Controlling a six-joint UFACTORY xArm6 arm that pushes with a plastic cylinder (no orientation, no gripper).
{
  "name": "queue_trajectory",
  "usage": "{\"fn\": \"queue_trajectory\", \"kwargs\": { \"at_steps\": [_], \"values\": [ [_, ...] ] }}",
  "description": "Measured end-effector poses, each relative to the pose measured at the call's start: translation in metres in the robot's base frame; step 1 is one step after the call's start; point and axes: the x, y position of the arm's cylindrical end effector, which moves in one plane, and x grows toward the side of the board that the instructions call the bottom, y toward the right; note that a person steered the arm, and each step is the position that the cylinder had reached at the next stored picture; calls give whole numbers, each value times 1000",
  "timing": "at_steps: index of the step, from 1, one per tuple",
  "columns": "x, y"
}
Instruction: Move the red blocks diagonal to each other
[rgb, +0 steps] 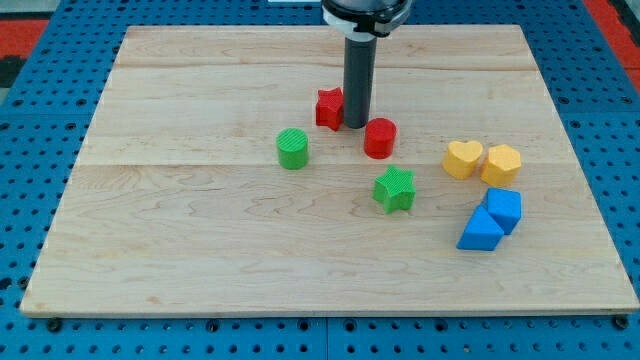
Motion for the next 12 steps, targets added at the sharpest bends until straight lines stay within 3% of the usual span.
{"fn": "queue_trajectory", "kwargs": {
  "at_steps": [1, 3, 4, 6, 10, 12],
  "values": [
    [0, 28],
    [2, 232],
    [44, 300],
    [143, 290],
    [146, 252],
    [105, 217]
  ]
}}
